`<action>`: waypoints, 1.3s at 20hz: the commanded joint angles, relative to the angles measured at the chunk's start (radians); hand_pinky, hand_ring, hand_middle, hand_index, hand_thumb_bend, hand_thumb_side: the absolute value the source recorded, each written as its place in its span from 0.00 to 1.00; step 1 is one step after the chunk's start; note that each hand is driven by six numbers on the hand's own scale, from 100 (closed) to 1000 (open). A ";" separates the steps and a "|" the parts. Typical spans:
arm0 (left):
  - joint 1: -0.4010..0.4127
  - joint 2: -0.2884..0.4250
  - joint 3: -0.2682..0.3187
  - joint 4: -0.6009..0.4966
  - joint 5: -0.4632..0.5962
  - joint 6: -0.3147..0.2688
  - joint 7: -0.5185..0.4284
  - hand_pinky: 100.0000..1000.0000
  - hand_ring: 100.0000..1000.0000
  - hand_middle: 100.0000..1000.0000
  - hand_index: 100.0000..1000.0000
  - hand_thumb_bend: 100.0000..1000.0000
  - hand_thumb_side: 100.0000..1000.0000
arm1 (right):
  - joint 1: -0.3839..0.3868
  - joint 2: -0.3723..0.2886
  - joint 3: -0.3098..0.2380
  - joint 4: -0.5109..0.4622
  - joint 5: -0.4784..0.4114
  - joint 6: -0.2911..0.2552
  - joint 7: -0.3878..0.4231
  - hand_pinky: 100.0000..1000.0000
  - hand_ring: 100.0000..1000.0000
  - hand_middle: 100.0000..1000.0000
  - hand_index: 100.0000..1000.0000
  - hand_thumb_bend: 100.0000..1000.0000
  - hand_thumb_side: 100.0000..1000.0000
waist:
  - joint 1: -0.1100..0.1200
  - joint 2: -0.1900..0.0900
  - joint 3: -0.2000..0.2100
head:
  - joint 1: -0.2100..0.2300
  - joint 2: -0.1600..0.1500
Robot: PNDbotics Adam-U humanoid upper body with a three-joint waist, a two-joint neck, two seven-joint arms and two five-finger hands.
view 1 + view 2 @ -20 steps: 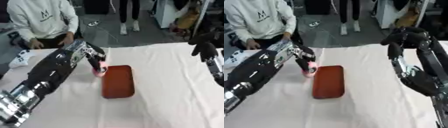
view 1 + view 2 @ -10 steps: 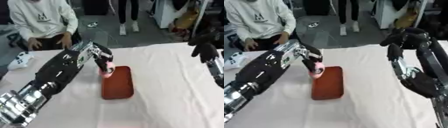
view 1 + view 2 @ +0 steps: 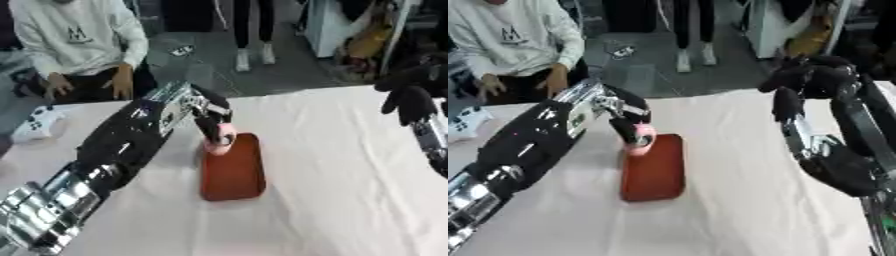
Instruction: Pick up objects on the table and place them in the box.
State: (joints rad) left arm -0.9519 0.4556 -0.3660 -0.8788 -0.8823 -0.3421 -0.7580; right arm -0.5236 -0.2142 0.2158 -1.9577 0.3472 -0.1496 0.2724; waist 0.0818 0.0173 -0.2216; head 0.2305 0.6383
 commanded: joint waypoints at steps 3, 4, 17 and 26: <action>-0.022 0.009 0.018 0.006 -0.018 -0.107 -0.027 0.00 0.03 0.27 0.50 0.00 0.50 | -0.027 0.007 0.002 -0.018 -0.001 -0.003 0.001 0.16 0.37 0.52 0.62 0.00 0.72 | -0.002 -0.009 -0.005 | 0.007 -0.014; -0.022 0.009 0.018 0.009 -0.025 -0.111 -0.019 0.00 0.14 0.35 0.56 0.00 0.50 | -0.028 0.008 0.002 -0.018 -0.001 -0.003 0.002 0.16 0.37 0.52 0.62 0.00 0.72 | -0.001 -0.008 -0.005 | 0.007 -0.014; -0.023 0.008 0.035 0.038 -0.092 -0.130 0.077 0.72 0.75 0.77 0.82 0.00 0.66 | -0.028 0.007 0.001 -0.017 0.001 -0.003 0.001 0.16 0.37 0.52 0.62 0.00 0.72 | 0.000 -0.008 -0.005 | 0.005 -0.011; -0.026 0.011 0.041 0.057 -0.125 -0.111 0.064 0.86 0.88 0.89 0.92 0.10 0.70 | -0.027 0.006 0.000 -0.017 0.003 -0.003 0.001 0.16 0.37 0.52 0.62 0.00 0.72 | 0.000 -0.008 -0.003 | 0.004 -0.010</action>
State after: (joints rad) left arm -0.9522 0.4479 -0.3401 -0.8143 -1.0001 -0.4328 -0.6673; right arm -0.5307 -0.2062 0.2162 -1.9579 0.3482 -0.1506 0.2733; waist 0.0845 0.0184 -0.2262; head 0.2308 0.6382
